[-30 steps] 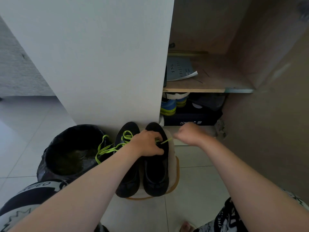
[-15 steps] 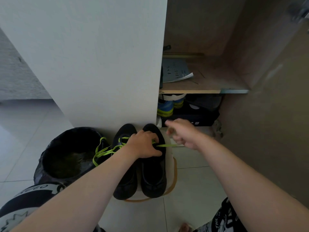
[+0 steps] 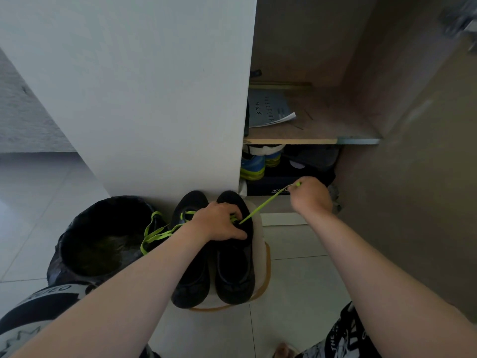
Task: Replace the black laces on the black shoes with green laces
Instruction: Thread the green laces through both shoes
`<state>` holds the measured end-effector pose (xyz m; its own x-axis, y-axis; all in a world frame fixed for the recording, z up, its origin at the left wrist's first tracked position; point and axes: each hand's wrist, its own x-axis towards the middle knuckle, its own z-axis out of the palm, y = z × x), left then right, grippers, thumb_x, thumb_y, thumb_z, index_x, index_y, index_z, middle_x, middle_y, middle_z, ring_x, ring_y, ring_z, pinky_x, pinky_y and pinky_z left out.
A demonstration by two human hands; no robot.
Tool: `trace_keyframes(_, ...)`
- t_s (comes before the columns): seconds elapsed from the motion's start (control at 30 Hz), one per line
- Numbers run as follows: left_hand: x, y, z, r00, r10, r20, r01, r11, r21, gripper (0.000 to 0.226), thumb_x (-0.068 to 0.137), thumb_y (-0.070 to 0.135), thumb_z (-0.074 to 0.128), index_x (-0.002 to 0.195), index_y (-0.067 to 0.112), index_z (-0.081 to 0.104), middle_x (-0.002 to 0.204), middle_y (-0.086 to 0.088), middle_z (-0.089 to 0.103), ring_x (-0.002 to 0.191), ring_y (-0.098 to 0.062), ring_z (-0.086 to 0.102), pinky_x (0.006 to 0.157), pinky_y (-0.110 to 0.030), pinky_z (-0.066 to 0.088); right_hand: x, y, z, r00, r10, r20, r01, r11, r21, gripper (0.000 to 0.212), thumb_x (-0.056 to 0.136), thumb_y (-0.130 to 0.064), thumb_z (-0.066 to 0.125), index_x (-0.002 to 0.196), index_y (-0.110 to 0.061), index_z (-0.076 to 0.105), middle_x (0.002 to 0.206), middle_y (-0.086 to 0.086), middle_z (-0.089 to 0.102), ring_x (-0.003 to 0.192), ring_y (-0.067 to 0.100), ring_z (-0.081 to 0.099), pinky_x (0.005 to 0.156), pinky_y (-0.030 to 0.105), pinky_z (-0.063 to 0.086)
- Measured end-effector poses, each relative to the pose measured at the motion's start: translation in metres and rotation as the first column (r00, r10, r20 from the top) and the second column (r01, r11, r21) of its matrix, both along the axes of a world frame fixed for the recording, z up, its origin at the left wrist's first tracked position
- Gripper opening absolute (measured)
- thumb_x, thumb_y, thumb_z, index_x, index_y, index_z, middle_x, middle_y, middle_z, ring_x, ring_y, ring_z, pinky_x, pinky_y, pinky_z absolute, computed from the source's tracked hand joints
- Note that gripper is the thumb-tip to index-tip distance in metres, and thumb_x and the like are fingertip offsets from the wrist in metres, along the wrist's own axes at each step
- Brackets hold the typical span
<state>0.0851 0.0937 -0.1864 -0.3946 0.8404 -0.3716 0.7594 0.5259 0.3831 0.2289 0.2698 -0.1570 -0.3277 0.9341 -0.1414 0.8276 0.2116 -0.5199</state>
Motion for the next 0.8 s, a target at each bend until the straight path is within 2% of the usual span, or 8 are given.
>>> trace_keyframes(0.27, 0.002, -0.001, 0.007, 0.999, 0.032, 0.042, -0.032, 0.999, -0.006, 0.056, 0.07, 0.065, 0.071, 0.121, 0.047, 0.054, 0.128, 0.002, 0.05, 0.119, -0.022, 0.047, 0.099, -0.042, 0.047, -0.011, -0.019, 0.008, 0.85, -0.28, -0.447, 0.26, 0.96, -0.106, 0.017, 0.101, -0.023, 0.054, 0.099, -0.013, 0.068, 0.088, 0.004, 0.065, 0.085, 0.026, 0.061, 0.069, 0.03, 0.041)
trace_keyframes(0.37, -0.001, 0.0, 0.006, 0.998, 0.017, 0.068, -0.015, 0.999, -0.041, 0.054, 0.072, 0.065, 0.07, 0.121, 0.046, 0.055, 0.124, 0.007, 0.049, 0.119, -0.019, 0.046, 0.102, -0.042, 0.044, -0.019, -0.026, 0.01, 0.887, -0.152, -0.437, 0.117, 0.987, -0.107, 0.014, 0.1, -0.025, 0.056, 0.097, -0.016, 0.066, 0.085, 0.0, 0.064, 0.082, 0.022, 0.061, 0.064, 0.03, 0.042)
trace_keyframes(0.43, -0.005, 0.001, 0.005, 0.977, 0.069, 0.204, -0.074, 0.997, 0.016, 0.041, 0.075, 0.059, 0.07, 0.112, 0.046, 0.061, 0.119, 0.01, 0.055, 0.114, -0.016, 0.052, 0.098, -0.035, 0.047, -0.022, -0.027, 0.013, 0.923, -0.018, -0.383, -0.049, 0.985, -0.164, 0.01, 0.095, -0.023, 0.06, 0.1, -0.017, 0.066, 0.088, 0.0, 0.065, 0.085, 0.021, 0.061, 0.062, 0.029, 0.043)
trace_keyframes(0.5, -0.007, 0.003, 0.007, 0.926, 0.162, 0.341, -0.216, 0.968, 0.127, 0.017, 0.087, 0.033, 0.066, 0.103, 0.036, 0.065, 0.108, 0.008, 0.064, 0.104, -0.014, 0.061, 0.087, -0.024, 0.048, -0.024, -0.031, 0.014, 0.928, 0.079, -0.364, -0.185, 0.946, -0.267, 0.03, 0.091, -0.016, 0.061, 0.121, -0.02, 0.061, 0.109, -0.001, 0.062, 0.102, 0.02, 0.059, 0.076, 0.03, 0.044)
trace_keyframes(0.57, -0.01, 0.008, 0.016, 0.903, 0.239, 0.358, -0.336, 0.911, 0.239, 0.021, 0.09, 0.01, 0.055, 0.094, 0.028, 0.064, 0.096, 0.007, 0.066, 0.091, -0.013, 0.064, 0.075, -0.02, 0.046, -0.028, -0.036, 0.01, 0.912, 0.143, -0.384, -0.272, 0.912, -0.308, 0.045, 0.093, -0.005, 0.053, 0.135, -0.021, 0.056, 0.125, 0.002, 0.059, 0.115, 0.018, 0.055, 0.087, 0.028, 0.041)
trace_keyframes(0.67, -0.011, 0.017, 0.035, 0.882, 0.252, 0.399, -0.4, 0.847, 0.35, 0.029, 0.087, 0.001, 0.05, 0.085, 0.029, 0.058, 0.088, 0.006, 0.065, 0.084, -0.016, 0.062, 0.072, -0.023, 0.045, -0.035, -0.047, 0.014, 0.857, 0.199, -0.475, -0.369, 0.88, -0.298, 0.035, 0.098, 0.001, 0.044, 0.12, -0.014, 0.067, 0.107, 0.002, 0.071, 0.089, 0.004, 0.064, 0.07, 0.017, 0.043)
trace_keyframes(0.73, -0.008, 0.02, 0.044, 0.856, 0.207, 0.473, -0.417, 0.817, 0.398, 0.033, 0.086, -0.005, 0.049, 0.094, 0.026, 0.056, 0.1, 0.003, 0.066, 0.096, -0.016, 0.062, 0.082, -0.026, 0.048, -0.038, -0.052, 0.021, 0.791, 0.182, -0.585, -0.432, 0.842, -0.323, 0.033, 0.097, 0.004, 0.045, 0.119, -0.01, 0.065, 0.095, 0.004, 0.071, 0.057, -0.003, 0.057, 0.053, 0.013, 0.04)
trace_keyframes(0.8, -0.003, 0.019, 0.053, 0.78, 0.134, 0.612, -0.457, 0.79, 0.409, 0.043, 0.085, -0.011, 0.049, 0.111, 0.022, 0.051, 0.115, -0.003, 0.064, 0.105, -0.016, 0.063, 0.089, -0.03, 0.051, -0.041, -0.053, 0.026, 0.707, 0.111, -0.698, -0.493, 0.785, -0.375, 0.037, 0.093, 0.01, 0.046, 0.119, -0.012, 0.059, 0.089, 0.005, 0.067, 0.05, 0.005, 0.049, 0.046, 0.019, 0.035)
